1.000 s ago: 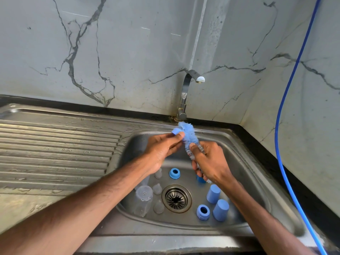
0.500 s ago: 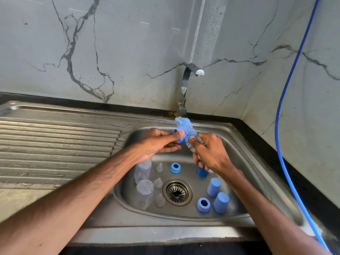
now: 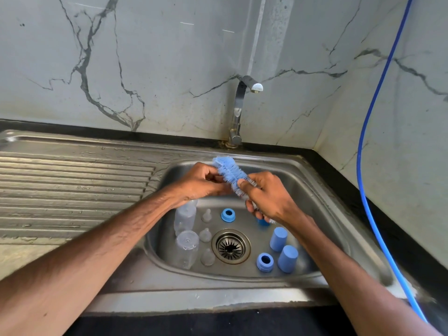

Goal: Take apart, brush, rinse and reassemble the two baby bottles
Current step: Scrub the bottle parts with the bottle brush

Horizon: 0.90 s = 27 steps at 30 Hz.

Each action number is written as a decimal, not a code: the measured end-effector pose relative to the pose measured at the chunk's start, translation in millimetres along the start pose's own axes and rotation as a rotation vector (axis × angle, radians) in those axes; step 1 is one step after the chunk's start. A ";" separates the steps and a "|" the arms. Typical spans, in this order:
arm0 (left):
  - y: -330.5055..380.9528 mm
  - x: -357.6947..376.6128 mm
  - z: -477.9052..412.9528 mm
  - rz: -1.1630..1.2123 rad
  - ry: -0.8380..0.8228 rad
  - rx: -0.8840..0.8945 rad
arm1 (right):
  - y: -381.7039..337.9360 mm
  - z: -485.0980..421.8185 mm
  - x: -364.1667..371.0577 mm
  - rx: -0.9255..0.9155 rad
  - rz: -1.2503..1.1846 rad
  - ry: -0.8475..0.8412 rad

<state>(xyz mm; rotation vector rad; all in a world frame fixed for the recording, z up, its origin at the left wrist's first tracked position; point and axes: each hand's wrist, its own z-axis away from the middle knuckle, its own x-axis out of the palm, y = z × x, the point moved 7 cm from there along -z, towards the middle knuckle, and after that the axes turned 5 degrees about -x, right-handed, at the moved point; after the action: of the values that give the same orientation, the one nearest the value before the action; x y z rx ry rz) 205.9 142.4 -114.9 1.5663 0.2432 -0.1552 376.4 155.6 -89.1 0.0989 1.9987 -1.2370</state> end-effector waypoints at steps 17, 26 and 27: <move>-5.2 19.7 2.2 -0.011 0.002 0.002 | 52.1 -14.6 -28.7 0.195 0.076 0.119; -15.0 87.3 -20.5 -0.490 -0.097 -0.034 | 84.6 -20.8 -43.5 0.289 0.129 0.203; -16.4 99.0 -27.7 -0.537 -0.135 -0.038 | 88.8 -20.1 -45.5 0.304 0.120 0.213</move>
<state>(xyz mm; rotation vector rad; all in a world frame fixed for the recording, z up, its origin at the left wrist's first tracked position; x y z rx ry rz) 296.0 175.5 -155.3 1.4163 0.5531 -0.6682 435.5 232.5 -120.2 0.5115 1.9337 -1.4935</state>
